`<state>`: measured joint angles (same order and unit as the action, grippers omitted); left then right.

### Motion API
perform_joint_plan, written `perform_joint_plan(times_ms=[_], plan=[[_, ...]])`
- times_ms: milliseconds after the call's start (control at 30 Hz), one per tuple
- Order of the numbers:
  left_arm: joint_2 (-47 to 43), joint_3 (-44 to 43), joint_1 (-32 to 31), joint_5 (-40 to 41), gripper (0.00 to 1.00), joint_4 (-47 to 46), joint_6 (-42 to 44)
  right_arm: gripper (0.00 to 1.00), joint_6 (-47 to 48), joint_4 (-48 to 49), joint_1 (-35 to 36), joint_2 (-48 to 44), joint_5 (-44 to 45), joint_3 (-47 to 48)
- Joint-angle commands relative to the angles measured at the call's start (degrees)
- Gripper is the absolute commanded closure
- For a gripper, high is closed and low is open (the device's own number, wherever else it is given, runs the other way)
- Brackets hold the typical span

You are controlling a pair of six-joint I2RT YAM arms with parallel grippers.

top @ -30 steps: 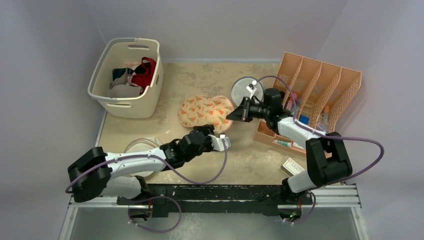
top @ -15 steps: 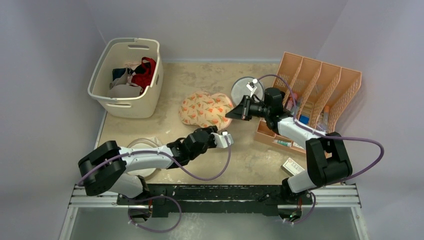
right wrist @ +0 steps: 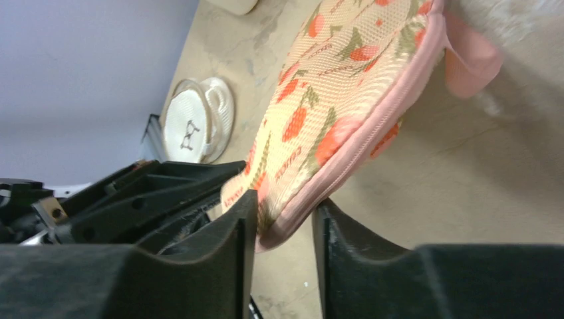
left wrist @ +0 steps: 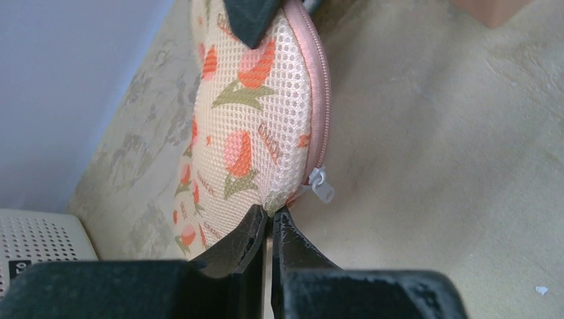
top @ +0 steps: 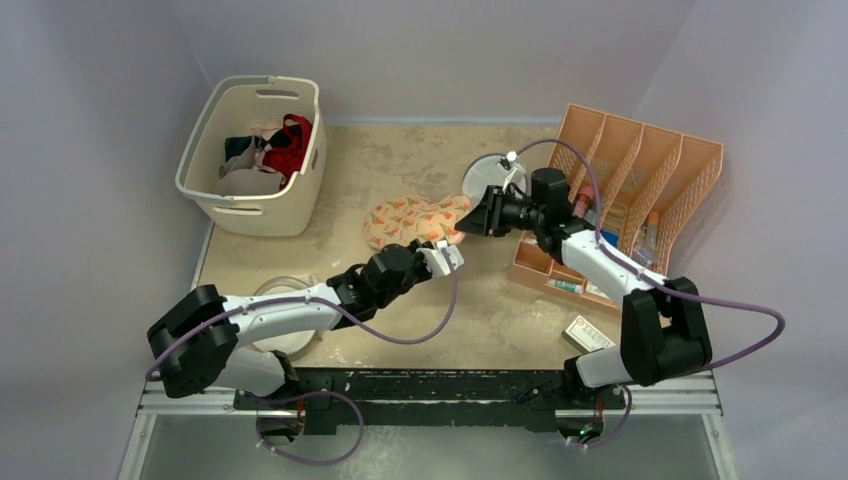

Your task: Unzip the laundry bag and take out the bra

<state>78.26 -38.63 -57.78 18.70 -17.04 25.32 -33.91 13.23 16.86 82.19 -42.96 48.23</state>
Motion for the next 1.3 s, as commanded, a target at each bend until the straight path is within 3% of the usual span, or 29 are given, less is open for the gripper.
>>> perform_joint_plan(times_ms=[0,100,300,433,500,667,967,1133,1267], plan=[[-3.57,-3.82,3.23,-2.31,1.00,-2.63,-6.19,0.59,8.76,-6.67,0.19,-5.12,6.11,5.03],[-3.78,-5.71,5.56,-5.54,1.00,-0.92,-9.85,0.49,13.01,-8.47,0.19,-7.50,10.62,6.67],[-2.96,-9.46,8.80,-6.65,1.00,1.81,-15.88,0.23,17.61,-2.66,0.16,-15.38,16.14,4.23],[-3.05,-11.01,9.75,-5.04,1.00,2.52,-20.21,0.20,19.18,1.61,2.15,-17.14,16.05,3.04],[-3.28,-11.58,10.20,-3.88,1.00,3.10,-21.35,0.20,19.79,1.82,5.48,-16.10,20.30,3.40],[-4.04,-12.34,10.32,-0.80,1.00,4.66,-22.41,0.26,16.94,-3.78,10.97,-9.59,21.77,8.26],[-2.68,-14.61,10.32,2.30,1.00,8.24,-26.08,0.35,6.87,9.47,18.13,-8.80,24.55,-1.58],[-2.03,-14.85,10.33,1.18,1.00,8.08,-26.90,0.61,1.36,14.14,18.17,-6.41,25.13,-1.76],[-1.62,-14.89,10.32,0.71,1.00,8.07,-27.34,0.69,-2.23,18.40,18.16,-5.12,26.86,-2.42]])
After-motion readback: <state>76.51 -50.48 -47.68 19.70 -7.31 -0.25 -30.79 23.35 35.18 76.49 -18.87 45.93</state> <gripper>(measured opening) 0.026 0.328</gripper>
